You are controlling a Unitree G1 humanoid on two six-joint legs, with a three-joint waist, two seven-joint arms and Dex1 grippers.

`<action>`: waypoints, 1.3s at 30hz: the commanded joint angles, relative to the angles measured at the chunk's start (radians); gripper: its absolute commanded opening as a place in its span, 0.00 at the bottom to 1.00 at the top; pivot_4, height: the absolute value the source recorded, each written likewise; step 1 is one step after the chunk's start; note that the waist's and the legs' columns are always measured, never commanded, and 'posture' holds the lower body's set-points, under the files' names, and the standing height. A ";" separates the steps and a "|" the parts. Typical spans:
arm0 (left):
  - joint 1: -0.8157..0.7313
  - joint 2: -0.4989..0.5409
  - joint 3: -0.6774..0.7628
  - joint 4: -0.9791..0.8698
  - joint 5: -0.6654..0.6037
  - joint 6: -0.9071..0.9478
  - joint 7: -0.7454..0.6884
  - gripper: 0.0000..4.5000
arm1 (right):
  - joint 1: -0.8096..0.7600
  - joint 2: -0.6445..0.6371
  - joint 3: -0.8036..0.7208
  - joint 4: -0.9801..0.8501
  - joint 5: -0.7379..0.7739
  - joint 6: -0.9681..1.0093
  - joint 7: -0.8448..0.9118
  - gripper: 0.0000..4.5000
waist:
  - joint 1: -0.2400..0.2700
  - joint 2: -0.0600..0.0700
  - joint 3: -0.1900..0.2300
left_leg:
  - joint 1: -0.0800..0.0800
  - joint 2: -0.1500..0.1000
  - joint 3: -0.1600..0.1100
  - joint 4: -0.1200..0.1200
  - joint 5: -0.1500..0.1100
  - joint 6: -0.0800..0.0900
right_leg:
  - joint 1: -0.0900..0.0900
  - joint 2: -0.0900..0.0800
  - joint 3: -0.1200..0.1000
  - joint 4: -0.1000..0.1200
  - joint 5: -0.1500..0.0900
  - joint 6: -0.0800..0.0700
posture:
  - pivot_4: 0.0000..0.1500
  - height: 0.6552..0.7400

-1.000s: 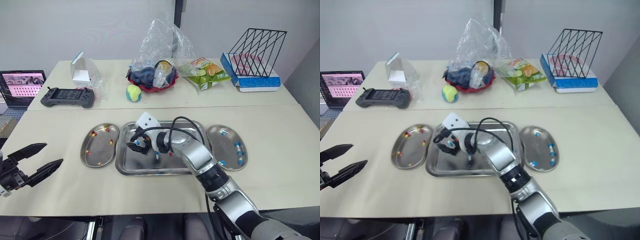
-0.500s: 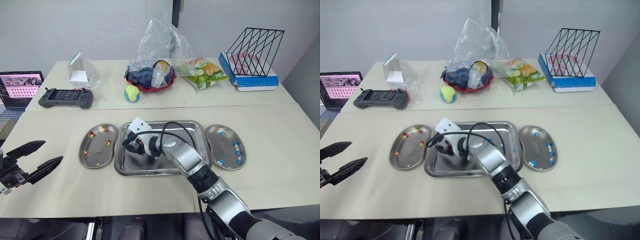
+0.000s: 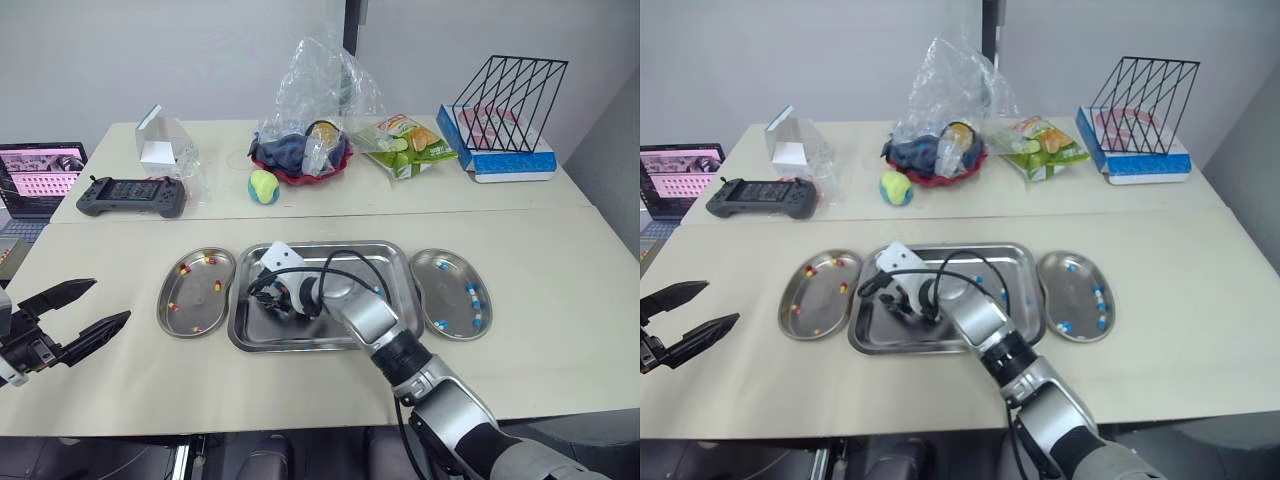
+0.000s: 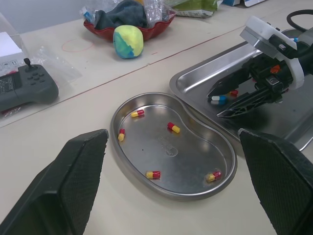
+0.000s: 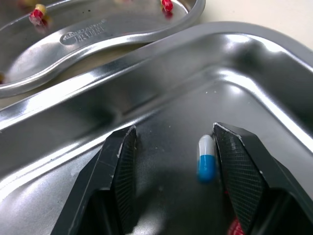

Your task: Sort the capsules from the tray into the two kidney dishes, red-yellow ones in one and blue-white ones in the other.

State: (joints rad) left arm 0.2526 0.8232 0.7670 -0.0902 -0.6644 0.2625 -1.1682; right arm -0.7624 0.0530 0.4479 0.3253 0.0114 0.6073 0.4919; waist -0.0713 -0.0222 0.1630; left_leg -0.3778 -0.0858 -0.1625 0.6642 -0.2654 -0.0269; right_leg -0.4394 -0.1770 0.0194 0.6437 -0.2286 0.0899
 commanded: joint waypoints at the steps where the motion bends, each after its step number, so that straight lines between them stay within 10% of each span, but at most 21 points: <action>1: -0.003 0.010 0.012 -0.009 0.003 -0.020 0.002 1.00 | -0.018 0.017 -0.026 -0.004 -0.005 -0.032 -0.006 0.59 | 0.000 0.000 0.000 | 0.000 0.000 0.000 0.000 0.000 0.000 | 0.000 0.000 0.000 0.000 0.000 0.000 | 1.00 1.00; 9: -0.013 0.009 0.004 0.000 0.012 -0.029 0.005 1.00 | -0.010 0.019 -0.011 0.024 -0.026 -0.002 0.010 0.59 | 0.000 0.000 0.000 | 0.000 0.000 0.000 0.000 0.000 0.000 | 0.000 0.000 0.000 0.000 0.000 0.000 | 1.00 1.00; 17: -0.023 0.010 -0.002 0.001 0.020 -0.028 0.003 1.00 | -0.002 0.016 -0.016 0.021 -0.038 0.008 0.011 0.01 | 0.001 0.000 0.000 | 0.001 0.000 0.000 0.000 0.000 0.000 | 0.001 0.000 0.000 0.000 0.000 0.000 | 1.00 1.00; 29: -0.062 0.022 -0.033 0.027 0.023 -0.018 -0.006 1.00 | -0.034 -0.054 -0.120 -0.189 0.084 0.039 0.160 0.01 | 0.002 0.000 0.000 | 0.001 0.000 0.000 0.000 0.000 0.000 | 0.001 0.000 0.000 0.000 0.000 0.000 | 1.00 1.00; 39: -0.124 0.035 -0.089 0.076 0.026 -0.020 -0.059 1.00 | -0.050 -0.427 -0.332 -0.242 0.265 0.038 0.463 0.01 | 0.004 0.000 0.000 | 0.000 0.000 0.000 -0.001 -0.001 0.002 | 0.001 0.000 -0.001 -0.002 0.000 0.000 | 1.00 1.00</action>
State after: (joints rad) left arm 0.1383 0.8337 0.6709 -0.0174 -0.6299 0.2585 -1.2166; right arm -0.8262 -0.3311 0.1473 0.1361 0.2310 0.6549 0.8784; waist -0.0671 -0.0223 0.1629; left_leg -0.3780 -0.0857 -0.1623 0.6629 -0.2663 -0.0254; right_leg -0.4384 -0.1771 0.0177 0.6415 -0.2286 0.0899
